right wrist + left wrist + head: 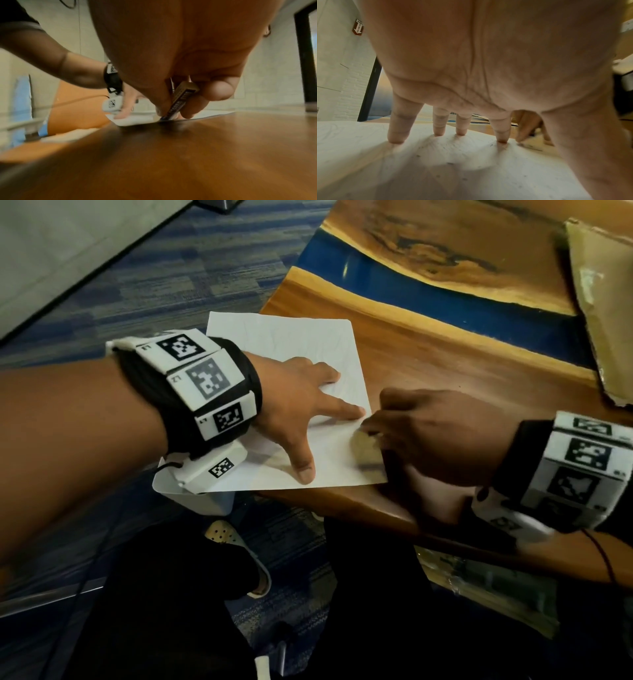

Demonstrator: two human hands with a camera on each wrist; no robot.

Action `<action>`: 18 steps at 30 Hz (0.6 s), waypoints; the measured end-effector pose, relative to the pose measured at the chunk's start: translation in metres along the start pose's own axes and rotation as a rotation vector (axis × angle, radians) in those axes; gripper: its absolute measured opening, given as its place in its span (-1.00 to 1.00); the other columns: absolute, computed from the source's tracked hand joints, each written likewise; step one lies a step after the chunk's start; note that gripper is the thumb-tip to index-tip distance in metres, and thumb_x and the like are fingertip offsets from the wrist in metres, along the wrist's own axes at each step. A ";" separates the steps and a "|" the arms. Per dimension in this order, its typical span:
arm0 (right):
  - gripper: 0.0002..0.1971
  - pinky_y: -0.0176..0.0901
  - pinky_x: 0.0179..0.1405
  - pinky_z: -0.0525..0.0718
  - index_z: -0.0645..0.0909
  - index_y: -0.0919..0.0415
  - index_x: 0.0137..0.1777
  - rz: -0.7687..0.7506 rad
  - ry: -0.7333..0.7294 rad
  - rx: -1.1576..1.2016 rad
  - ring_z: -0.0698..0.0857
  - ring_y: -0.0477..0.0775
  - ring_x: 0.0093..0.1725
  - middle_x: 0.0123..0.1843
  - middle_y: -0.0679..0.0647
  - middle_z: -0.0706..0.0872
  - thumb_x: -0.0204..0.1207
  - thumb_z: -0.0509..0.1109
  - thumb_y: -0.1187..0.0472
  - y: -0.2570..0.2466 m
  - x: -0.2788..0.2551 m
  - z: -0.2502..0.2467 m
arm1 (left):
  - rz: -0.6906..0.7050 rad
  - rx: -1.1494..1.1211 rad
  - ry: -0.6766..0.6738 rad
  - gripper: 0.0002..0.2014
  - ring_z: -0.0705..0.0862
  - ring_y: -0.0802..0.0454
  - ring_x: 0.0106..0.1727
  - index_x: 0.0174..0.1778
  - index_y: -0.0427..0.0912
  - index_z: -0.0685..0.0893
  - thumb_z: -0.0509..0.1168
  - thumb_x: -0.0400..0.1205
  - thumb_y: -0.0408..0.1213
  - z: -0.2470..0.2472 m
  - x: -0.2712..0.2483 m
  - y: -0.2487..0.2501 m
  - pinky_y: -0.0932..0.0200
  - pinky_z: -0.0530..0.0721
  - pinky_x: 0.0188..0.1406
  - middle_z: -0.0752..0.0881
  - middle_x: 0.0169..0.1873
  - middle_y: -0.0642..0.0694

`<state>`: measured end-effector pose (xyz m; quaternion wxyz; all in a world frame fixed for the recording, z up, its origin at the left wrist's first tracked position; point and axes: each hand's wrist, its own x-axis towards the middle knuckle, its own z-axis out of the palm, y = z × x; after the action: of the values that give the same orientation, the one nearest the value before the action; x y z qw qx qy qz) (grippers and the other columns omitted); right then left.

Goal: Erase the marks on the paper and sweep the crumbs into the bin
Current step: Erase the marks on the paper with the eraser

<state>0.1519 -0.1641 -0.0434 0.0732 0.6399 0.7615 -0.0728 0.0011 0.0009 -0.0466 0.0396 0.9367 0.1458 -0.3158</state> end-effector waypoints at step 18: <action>-0.56 0.01 -0.17 0.70 0.68 0.06 0.38 -0.072 0.006 0.035 0.56 0.01 -0.11 0.02 -0.05 0.54 0.61 0.15 0.00 0.010 -0.002 -0.004 | -0.003 0.000 -0.014 0.18 -0.15 -0.15 0.76 0.58 0.68 -0.19 0.50 0.20 0.50 -0.001 0.001 0.000 -0.45 0.24 0.61 -0.24 0.75 0.13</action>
<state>0.1615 -0.1636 -0.0387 0.0570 0.6136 0.7828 -0.0868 0.0025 0.0017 -0.0470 0.0400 0.9343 0.1470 -0.3223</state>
